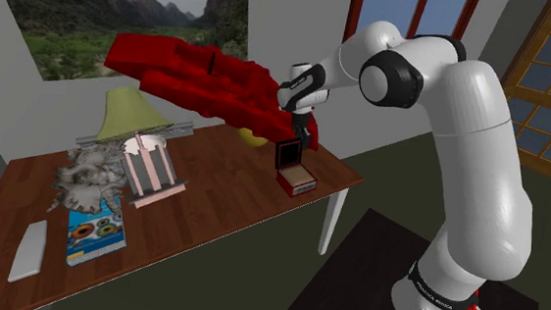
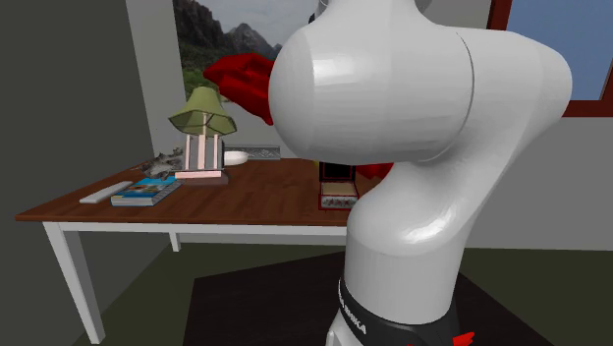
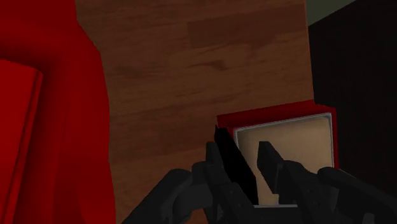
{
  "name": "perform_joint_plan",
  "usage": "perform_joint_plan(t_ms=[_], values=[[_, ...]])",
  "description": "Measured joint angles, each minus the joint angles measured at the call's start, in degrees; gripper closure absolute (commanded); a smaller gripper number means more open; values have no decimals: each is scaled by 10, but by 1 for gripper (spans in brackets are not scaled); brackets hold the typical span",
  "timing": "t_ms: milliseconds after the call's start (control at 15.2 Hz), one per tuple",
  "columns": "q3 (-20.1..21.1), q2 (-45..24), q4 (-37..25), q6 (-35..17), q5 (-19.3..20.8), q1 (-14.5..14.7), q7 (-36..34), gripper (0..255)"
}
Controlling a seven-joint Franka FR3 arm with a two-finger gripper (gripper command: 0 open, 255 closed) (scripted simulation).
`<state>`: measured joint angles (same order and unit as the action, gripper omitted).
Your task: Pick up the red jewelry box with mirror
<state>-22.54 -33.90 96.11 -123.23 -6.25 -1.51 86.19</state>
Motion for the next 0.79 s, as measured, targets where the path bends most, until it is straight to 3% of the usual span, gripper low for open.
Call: perform_joint_plan(t_ms=[132,462,792], values=[[-1,-4,2,29,1,-2,0,255],[-2,9,23,6,4,4,0,255],[-2,-1,-8,58,1,-1,3,255]])
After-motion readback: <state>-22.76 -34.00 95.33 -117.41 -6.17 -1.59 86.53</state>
